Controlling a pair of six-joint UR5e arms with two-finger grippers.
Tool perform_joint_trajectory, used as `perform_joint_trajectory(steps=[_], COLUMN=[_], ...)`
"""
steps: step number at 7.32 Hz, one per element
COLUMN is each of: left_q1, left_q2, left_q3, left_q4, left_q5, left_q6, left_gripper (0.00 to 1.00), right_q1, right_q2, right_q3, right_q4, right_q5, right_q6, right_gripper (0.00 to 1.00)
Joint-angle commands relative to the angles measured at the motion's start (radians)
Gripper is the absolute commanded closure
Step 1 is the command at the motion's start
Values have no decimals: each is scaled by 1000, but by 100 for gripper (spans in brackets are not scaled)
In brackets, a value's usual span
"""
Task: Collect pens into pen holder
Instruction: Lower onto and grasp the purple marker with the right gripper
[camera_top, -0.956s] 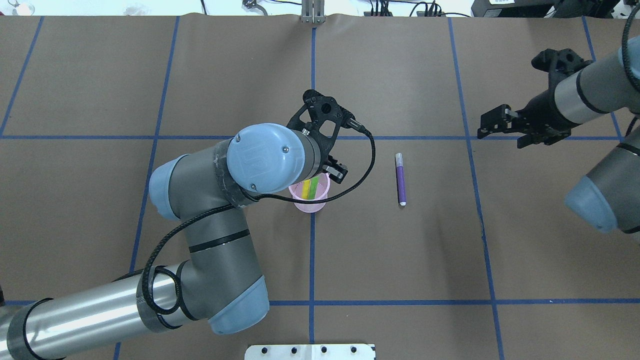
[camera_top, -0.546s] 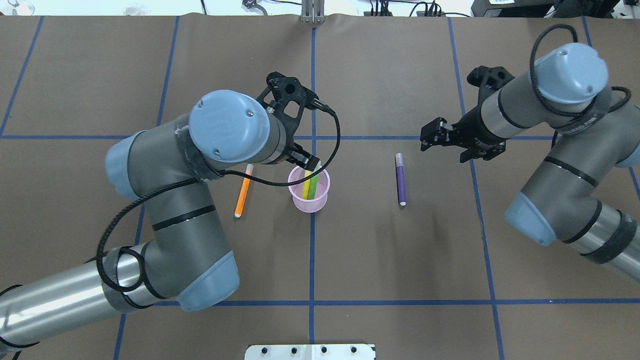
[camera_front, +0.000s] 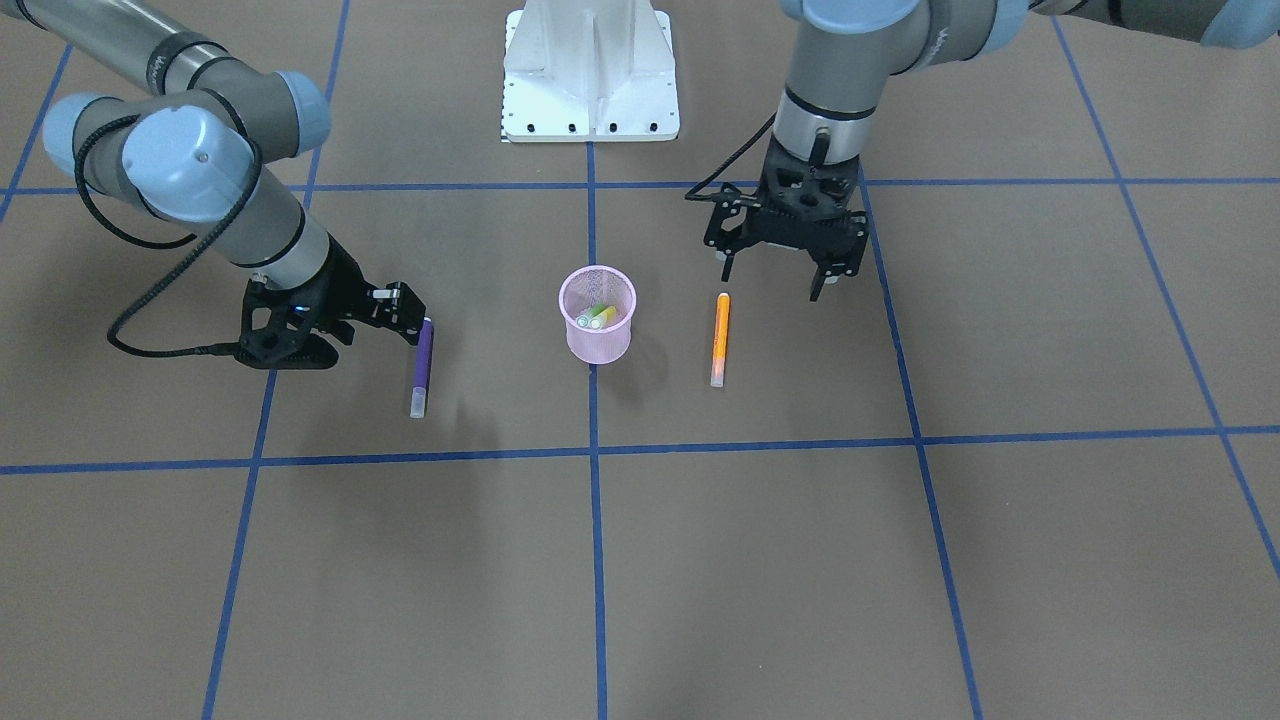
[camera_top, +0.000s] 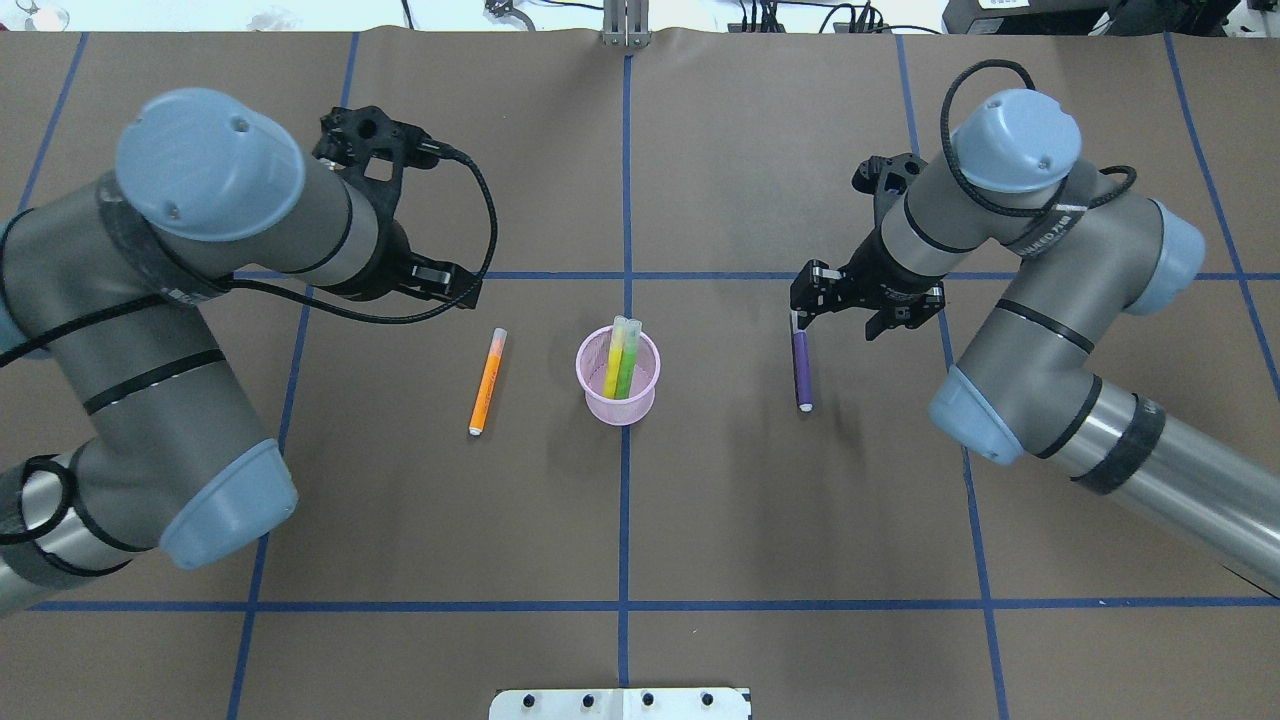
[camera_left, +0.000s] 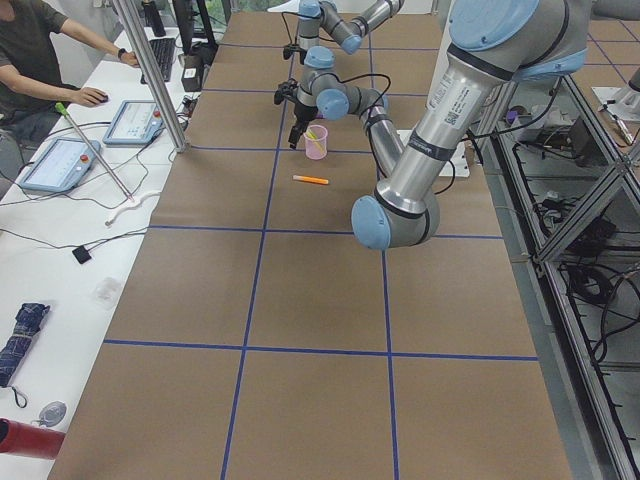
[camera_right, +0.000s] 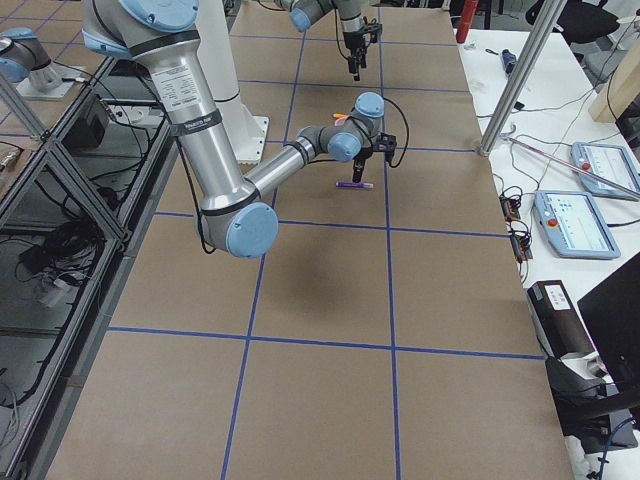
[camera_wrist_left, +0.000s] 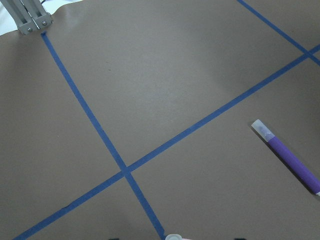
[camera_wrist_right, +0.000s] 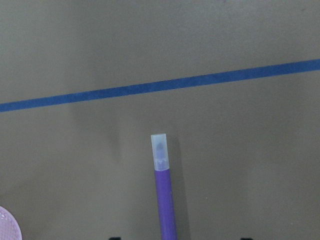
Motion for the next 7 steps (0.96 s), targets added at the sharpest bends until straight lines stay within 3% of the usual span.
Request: perform_joint_trajectory(steps=[1,3,7], left_q1=[-20,-20,-19], left_q2=[49,51,51], left_q3=[-95,-107,-146], left_q4=[90,93,147], left_q5=[-6,-5,-5], left_q6=[-7,-11,-11], left_gripper=[0,0,0], right_q1=[31,16,-44], right_q2=[69,98,127], right_q3=[-131,-159,-194], right_q4=[-60,-139,-144], right_q5=[120,146,72], right_q6=[-166,-222,-225], right_gripper=[25,29,31])
